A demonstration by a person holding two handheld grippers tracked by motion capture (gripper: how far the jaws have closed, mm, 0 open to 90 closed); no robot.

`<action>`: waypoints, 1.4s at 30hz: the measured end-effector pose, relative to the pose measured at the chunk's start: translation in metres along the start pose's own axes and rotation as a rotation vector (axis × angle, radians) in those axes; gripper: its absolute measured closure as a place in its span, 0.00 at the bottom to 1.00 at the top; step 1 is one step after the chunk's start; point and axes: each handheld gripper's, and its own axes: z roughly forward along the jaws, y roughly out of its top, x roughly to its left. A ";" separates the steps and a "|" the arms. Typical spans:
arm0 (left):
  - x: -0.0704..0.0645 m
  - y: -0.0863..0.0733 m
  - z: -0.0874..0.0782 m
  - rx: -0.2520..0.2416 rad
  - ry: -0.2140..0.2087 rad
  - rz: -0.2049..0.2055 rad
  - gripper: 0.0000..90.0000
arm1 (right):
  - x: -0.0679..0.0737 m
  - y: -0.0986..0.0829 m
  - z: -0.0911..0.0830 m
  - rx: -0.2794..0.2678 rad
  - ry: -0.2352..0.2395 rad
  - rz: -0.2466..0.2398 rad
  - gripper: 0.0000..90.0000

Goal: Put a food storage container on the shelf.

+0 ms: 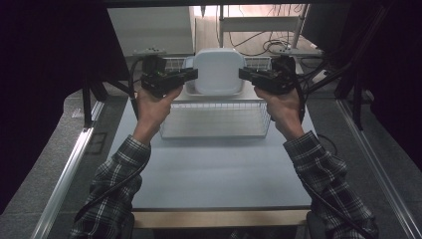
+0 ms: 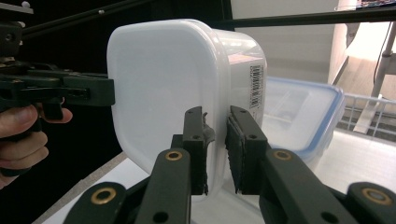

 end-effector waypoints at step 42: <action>0.040 0.044 0.050 0.078 0.102 -0.098 0.71 | -0.032 0.040 0.058 0.051 -0.096 0.095 0.66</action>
